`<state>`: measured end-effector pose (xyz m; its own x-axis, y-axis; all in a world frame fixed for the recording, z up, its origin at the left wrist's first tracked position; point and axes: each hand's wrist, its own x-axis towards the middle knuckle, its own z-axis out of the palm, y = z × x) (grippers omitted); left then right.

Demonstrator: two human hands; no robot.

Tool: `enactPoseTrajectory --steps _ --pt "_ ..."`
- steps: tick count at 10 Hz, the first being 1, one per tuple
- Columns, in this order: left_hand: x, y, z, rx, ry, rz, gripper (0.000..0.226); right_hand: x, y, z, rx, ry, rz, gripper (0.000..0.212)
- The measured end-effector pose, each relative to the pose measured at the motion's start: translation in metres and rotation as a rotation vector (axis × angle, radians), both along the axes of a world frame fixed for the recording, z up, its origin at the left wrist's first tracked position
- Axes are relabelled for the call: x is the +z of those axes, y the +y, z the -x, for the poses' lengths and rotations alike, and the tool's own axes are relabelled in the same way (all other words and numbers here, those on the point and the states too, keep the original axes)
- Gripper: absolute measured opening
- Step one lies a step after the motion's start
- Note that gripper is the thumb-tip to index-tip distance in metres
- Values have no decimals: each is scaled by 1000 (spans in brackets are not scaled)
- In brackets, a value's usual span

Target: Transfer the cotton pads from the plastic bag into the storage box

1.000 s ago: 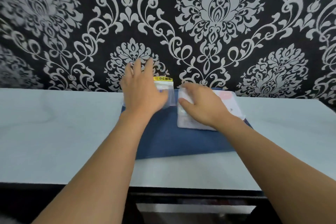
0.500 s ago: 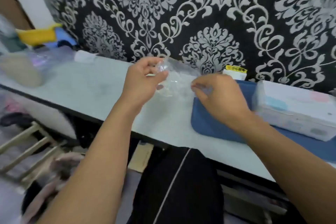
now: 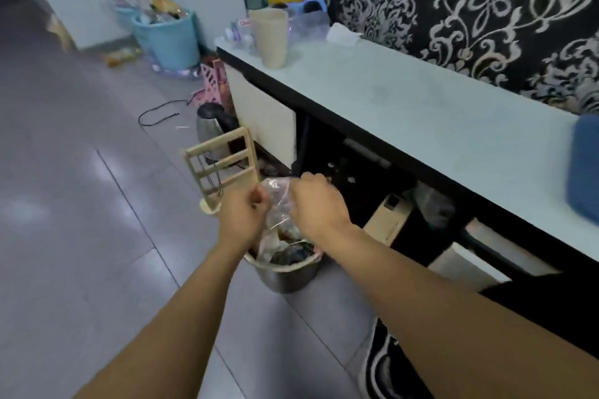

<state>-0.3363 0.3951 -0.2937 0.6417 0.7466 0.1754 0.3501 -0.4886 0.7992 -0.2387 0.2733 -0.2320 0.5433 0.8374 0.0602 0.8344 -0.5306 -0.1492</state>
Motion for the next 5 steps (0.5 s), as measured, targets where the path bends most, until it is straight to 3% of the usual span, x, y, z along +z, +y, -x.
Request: enactPoseTrajectory --steps 1,2,3,4,5 --pt "-40 -4 24 18 117 69 18 -33 2 4 78 91 157 33" --pt "-55 -12 42 -83 227 -38 19 -60 -14 -7 134 191 338 22" --pt "-55 -11 45 -108 207 -102 19 -65 -23 -15 130 338 201 46" --pt "-50 -9 37 -135 186 -183 42 -63 -29 -19 161 368 71 70" --pt "-42 -19 30 -200 312 -307 63 -62 -47 -19 126 320 109 83"
